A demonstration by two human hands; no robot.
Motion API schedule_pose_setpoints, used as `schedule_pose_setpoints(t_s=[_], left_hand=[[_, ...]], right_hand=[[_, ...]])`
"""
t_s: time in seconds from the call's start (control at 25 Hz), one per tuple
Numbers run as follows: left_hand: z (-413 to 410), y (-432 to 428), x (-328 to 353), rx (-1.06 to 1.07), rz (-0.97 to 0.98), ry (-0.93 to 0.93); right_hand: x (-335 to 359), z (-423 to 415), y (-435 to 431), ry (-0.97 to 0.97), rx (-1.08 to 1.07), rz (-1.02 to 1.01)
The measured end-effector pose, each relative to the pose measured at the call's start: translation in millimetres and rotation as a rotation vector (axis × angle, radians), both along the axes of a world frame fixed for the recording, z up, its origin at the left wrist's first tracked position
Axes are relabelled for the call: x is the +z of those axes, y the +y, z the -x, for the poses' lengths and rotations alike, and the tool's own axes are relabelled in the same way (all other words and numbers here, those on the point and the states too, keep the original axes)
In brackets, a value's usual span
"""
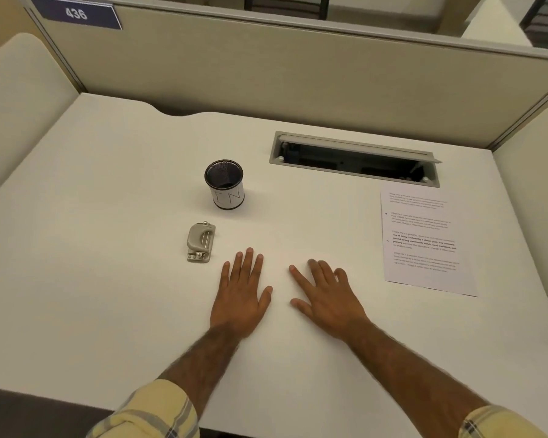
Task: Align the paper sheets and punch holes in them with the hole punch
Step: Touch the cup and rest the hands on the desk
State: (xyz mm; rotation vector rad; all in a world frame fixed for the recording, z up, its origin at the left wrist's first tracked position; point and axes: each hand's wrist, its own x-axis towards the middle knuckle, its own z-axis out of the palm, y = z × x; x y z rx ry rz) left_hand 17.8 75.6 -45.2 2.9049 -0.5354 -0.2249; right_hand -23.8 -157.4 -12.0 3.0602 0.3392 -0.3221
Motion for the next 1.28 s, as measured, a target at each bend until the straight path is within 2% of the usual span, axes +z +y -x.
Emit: schedule_pose_setpoints(t_s=[0.16,0.28,0.4,0.52,0.56,0.64,0.72,0.84,0.96,1.28], left_hand=[[0.5,-0.4,0.2,0.003,0.002,-0.005],[1.1,-0.7,1.6,0.002,0.005,-0.011],[1.2,-0.6,2.2,0.002,0.007,-0.007],[1.4,-0.4,2.9,0.002,-0.001,-0.011],[1.5,-0.6,3.2,0.002,-0.001,-0.011],[1.4,-1.0,4.1,0.003,0.011,-0.011],[1.4,-1.0,4.3,0.002,0.021,-0.013],[1.9,-0.1,4.1,0.0,0.019,-0.004],[2.0,-0.7,5.3,0.005,0.042,0.003],[1.3,1.2,2.7,0.009,0.082,0.005]], right_hand=[[2.2,1.6,0.2,0.025,-0.001,0.029],[9.5,-2.4,2.9,0.026,-0.06,-0.082],[18.3,-16.3,3.8,0.025,-0.303,-0.497],[36.5,-35.1,5.2,0.19,-0.832,-1.165],[41.8,-38.6,5.4,0.261,-0.969,-1.313],[50.5,-42.4,5.0,0.386,-1.121,-1.484],[57.4,-45.6,5.8,0.461,-1.182,-1.59],[69.4,-65.6,16.2,0.47,-1.136,-1.627],[90.4,-112.4,38.0,0.406,-0.992,-1.588],[135.9,-241.6,104.7,0.176,-0.751,-1.287]])
